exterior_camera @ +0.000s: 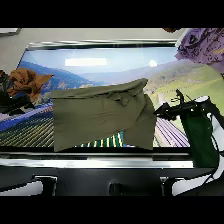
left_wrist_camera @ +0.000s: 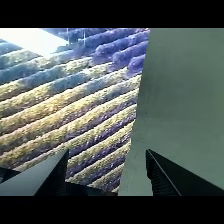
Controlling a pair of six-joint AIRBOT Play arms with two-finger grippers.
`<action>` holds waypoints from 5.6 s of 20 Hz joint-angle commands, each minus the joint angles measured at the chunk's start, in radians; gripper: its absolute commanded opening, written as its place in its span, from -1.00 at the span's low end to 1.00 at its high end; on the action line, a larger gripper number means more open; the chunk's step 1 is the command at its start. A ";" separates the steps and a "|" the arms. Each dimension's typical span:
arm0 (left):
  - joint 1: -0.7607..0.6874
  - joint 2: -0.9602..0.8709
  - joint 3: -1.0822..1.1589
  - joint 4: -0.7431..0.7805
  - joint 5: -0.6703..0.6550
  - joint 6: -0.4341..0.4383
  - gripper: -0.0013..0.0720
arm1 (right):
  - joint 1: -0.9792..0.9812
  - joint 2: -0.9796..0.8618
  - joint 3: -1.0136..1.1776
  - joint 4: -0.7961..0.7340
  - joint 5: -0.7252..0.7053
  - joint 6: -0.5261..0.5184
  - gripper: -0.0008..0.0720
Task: Fold the clothes and pants, and hang the long-sleeved shirts on hangers.
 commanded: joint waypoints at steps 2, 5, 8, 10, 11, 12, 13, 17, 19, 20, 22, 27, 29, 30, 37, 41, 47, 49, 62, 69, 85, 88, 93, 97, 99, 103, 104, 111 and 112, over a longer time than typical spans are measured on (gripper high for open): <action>0.001 0.000 -0.001 -0.004 -0.007 -0.012 0.51 | 0.039 -0.030 -0.008 0.003 -0.006 -0.008 -0.61; 0.011 0.002 -0.016 -0.012 -0.037 -0.081 0.51 | 0.033 -0.011 -0.007 -0.009 0.003 0.010 -0.89; 0.083 0.055 -0.157 -0.042 0.011 -0.098 0.51 | 0.033 0.029 -0.007 -0.010 0.005 0.031 -0.89; 0.166 0.129 -0.347 -0.182 0.089 -0.045 0.51 | 0.033 0.059 -0.007 -0.010 0.010 0.042 -0.89; 0.208 0.165 -0.451 -0.269 0.123 0.011 0.51 | 0.033 0.071 -0.007 -0.010 0.015 0.042 -0.89; 0.242 0.192 -0.544 -0.345 0.144 0.066 0.51 | 0.033 0.082 -0.007 -0.010 0.025 0.042 -0.89; 0.264 0.204 -0.616 -0.399 0.151 0.105 0.51 | 0.034 0.091 -0.007 -0.010 0.036 0.042 -0.89; 0.267 0.205 -0.790 -0.442 0.159 0.177 0.51 | 0.034 0.107 -0.007 -0.009 0.071 0.069 -0.89; 0.262 0.205 -0.827 -0.441 0.159 0.183 0.51 | 0.034 0.107 -0.007 -0.008 0.092 0.077 -0.89; 0.260 0.205 -0.840 -0.441 0.160 0.190 0.51 | 0.034 0.107 -0.007 -0.008 0.101 0.080 -0.89; 0.256 0.205 -0.859 -0.441 0.163 0.195 0.51 | 0.034 0.107 -0.007 -0.006 0.118 0.080 -0.89; 0.237 0.204 -0.883 -0.460 0.163 0.202 0.51 | 0.034 0.120 -0.007 -0.002 0.131 0.079 -0.89; 0.214 0.204 -0.883 -0.460 0.166 0.201 0.51 | 0.034 0.132 -0.007 -0.002 0.121 0.079 -0.89; 0.200 0.201 -0.883 -0.460 0.169 0.201 0.51 | 0.034 0.138 -0.007 -0.002 0.113 0.079 -0.89; 0.110 0.189 -0.883 -0.462 0.193 0.193 -0.04 | 0.034 0.160 -0.007 -0.002 0.106 0.079 -0.89; 0.110 0.190 -0.882 -0.462 0.193 0.195 -0.91 | 0.034 0.168 -0.007 -0.002 0.109 0.080 -0.89; 0.110 0.226 -0.729 -0.538 0.192 0.182 -0.93 | 0.072 0.252 0.020 0.060 0.082 0.078 -0.90; 0.110 0.243 -0.551 -0.538 0.193 0.148 -0.93 | 0.128 0.295 0.100 0.057 0.018 0.089 -0.90; 0.111 0.448 0.733 -0.104 0.103 -0.143 -0.93 | 0.182 0.777 0.854 -0.162 -0.163 0.309 -0.90; 0.111 0.689 0.508 0.054 0.096 -0.192 -0.93 | 0.182 0.938 0.853 -0.395 -0.145 0.482 -0.90; -0.137 -0.369 0.331 -0.071 0.334 0.013 -0.93 | 0.330 -0.074 0.801 -0.474 -0.040 0.696 -0.90; -0.150 -0.483 0.406 -0.066 0.392 0.006 -0.93 | 0.333 -0.166 0.801 -0.475 -0.188 0.727 -0.90; -0.150 -0.491 0.421 -0.066 0.329 -0.002 -0.92 | 0.331 -0.181 0.801 -0.534 -0.203 0.727 -0.90; -0.150 -0.491 0.421 -0.066 0.111 -0.075 -0.92 | 0.331 -0.181 0.801 -0.614 -0.028 0.727 -0.90; -0.150 -0.492 0.419 -0.065 0.019 -0.077 -0.92 | 0.331 -0.181 0.801 -0.653 0.049 0.726 -0.90; -0.156 -0.496 0.372 -0.065 -0.020 -0.077 -0.92 | 0.332 -0.196 0.801 -0.668 0.135 0.726 -0.90; -0.158 -0.501 0.357 -0.065 -0.020 -0.077 -0.92 | 0.332 -0.206 0.801 -0.666 0.151 0.726 -0.90; -0.177 -0.568 0.341 -0.066 -0.019 -0.085 -0.92 | 0.332 -0.265 0.801 -0.664 0.192 0.726 -0.90; -0.180 -0.574 0.341 -0.066 -0.019 -0.085 -0.92 | 0.332 -0.271 0.801 -0.662 0.193 0.726 -0.89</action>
